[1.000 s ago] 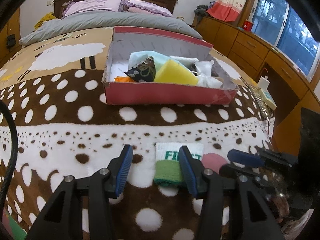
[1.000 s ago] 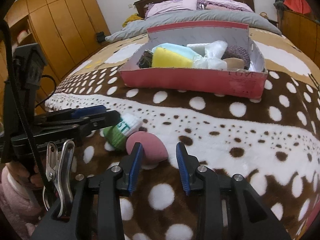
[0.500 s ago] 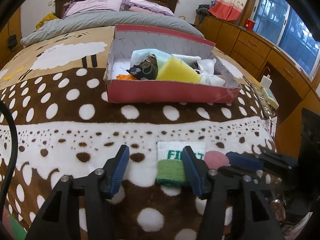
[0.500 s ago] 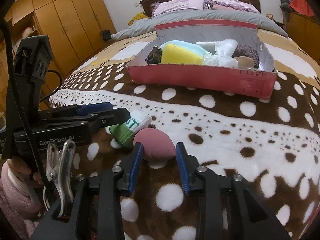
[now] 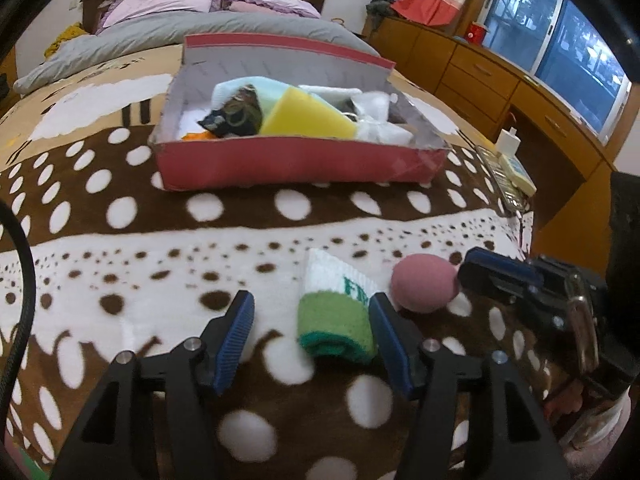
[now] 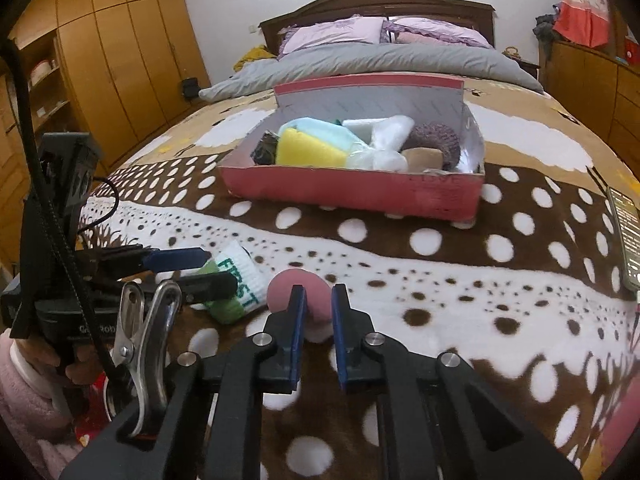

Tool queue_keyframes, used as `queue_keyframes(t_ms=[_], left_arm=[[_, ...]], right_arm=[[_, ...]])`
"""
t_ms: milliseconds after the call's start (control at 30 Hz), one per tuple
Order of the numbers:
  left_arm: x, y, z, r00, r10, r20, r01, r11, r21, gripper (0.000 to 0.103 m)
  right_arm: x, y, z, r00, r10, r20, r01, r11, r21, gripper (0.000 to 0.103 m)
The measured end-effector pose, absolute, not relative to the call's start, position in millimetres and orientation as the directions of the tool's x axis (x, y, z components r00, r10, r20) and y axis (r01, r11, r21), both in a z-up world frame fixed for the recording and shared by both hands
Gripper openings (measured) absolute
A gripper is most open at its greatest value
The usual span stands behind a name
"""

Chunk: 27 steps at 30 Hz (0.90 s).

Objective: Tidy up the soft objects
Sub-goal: 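Grasp the green-and-white sock with the left tool while the right tool grasps the pink sponge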

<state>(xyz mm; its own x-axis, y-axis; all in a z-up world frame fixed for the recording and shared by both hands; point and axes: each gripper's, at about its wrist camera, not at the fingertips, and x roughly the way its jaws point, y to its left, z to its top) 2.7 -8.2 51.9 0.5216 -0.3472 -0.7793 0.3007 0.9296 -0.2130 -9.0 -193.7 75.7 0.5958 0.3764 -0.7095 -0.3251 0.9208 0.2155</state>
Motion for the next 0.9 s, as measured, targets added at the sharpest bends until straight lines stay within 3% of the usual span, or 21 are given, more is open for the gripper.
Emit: queue_keyframes(t_ms=[67, 167, 267, 400, 633, 700, 800, 833, 867, 900], left_arm=[[3.2, -14.3, 50.4, 0.518, -0.351, -0.78, 0.313, 0.927, -0.209, 0.06], [3.1, -20.1, 46.9, 0.494, -0.384, -0.78, 0.334, 0.912, -0.237, 0.037], [1.6, -21.4, 47.2, 0.496, -0.387, -0.777, 0.338, 0.91, -0.238, 0.031], [0.6, -17.6, 50.9, 0.51, -0.379, -0.772, 0.329, 0.915, -0.232, 0.029], [1.4, -4.4, 62.5, 0.571, -0.317, -0.757, 0.284, 0.942, -0.18, 0.028], [2.5, -0.7, 65.0, 0.582, -0.306, -0.754, 0.274, 0.946, -0.173, 0.028], [3.9, 4.3, 66.6, 0.592, -0.292, -0.751, 0.259, 0.951, -0.166, 0.028], [4.2, 5.5, 66.9, 0.593, -0.29, -0.751, 0.256, 0.952, -0.166, 0.028], [4.8, 7.1, 67.4, 0.594, -0.29, -0.751, 0.253, 0.953, -0.167, 0.028], [5.3, 7.3, 67.4, 0.595, -0.289, -0.75, 0.252, 0.953, -0.168, 0.028]], right_arm=[[-6.7, -194.6, 74.0, 0.585, 0.388, -0.712, -0.326, 0.917, 0.232, 0.015], [-4.4, -192.7, 69.1, 0.565, 0.405, -0.719, -0.327, 0.91, 0.255, 0.03], [-4.7, -186.7, 62.9, 0.539, 0.414, -0.733, -0.338, 0.904, 0.262, 0.032], [-5.5, -182.8, 60.3, 0.532, 0.406, -0.743, -0.351, 0.904, 0.243, 0.042], [-3.8, -178.0, 55.3, 0.518, 0.384, -0.764, -0.358, 0.909, 0.214, 0.047], [-3.1, -172.4, 51.1, 0.487, 0.396, -0.778, -0.379, 0.899, 0.22, 0.053], [-5.1, -159.8, 46.3, 0.463, 0.412, -0.784, -0.412, 0.884, 0.222, 0.049], [-6.4, -157.3, 46.2, 0.464, 0.416, -0.782, -0.421, 0.88, 0.218, 0.045], [-8.1, -153.0, 47.7, 0.463, 0.43, -0.775, -0.44, 0.871, 0.22, 0.033], [-9.5, -149.8, 49.4, 0.467, 0.427, -0.774, -0.449, 0.869, 0.208, 0.033]])
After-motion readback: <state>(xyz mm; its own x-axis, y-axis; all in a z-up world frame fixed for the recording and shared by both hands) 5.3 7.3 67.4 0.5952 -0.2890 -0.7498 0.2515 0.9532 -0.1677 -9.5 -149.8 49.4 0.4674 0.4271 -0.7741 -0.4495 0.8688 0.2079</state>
